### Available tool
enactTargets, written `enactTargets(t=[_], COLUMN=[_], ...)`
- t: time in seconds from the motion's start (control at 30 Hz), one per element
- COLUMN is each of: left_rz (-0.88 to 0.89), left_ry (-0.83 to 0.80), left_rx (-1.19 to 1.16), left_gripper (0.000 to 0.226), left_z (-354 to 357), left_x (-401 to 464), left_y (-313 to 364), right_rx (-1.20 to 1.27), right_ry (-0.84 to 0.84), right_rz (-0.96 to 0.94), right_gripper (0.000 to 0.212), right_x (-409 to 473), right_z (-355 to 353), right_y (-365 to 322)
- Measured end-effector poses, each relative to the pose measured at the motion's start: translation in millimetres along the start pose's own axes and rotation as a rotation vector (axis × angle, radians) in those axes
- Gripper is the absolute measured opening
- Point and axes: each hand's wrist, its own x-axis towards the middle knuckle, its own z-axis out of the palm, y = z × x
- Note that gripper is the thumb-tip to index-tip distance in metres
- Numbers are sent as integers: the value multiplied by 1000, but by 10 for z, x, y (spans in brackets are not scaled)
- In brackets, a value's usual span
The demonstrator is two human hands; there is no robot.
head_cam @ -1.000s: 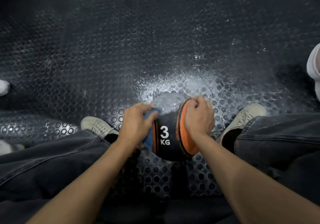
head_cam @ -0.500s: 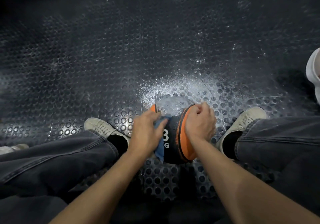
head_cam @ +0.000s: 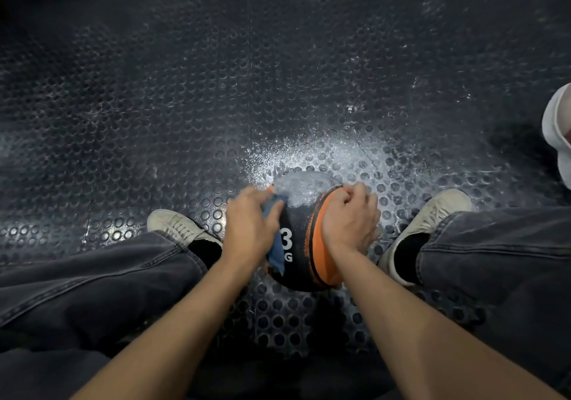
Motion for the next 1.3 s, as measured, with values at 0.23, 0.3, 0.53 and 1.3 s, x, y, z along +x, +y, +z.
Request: enactTargets(t=[0.23,0.3,0.53,1.3], left_rz=[11,148,-209,503], left_ry=[-1,-141,-74,-293], left_rx=[1,-31,-29,-7], left_gripper=[13,18,31,16], left_z=[-9,-8,-212,-69], left_x=[32,-76,185,239], left_y=[-83,-24,-344,-6], right_rx=[8,31,12,-8], right_ry=[-28,-32,-53,-108], right_rz=[-21,-3,-24,-86], right_gripper=[16,16,8,8], right_x=[2,36,29,169], right_z=[0,-14,-22,-42], right_y=[-5,-12,18,53])
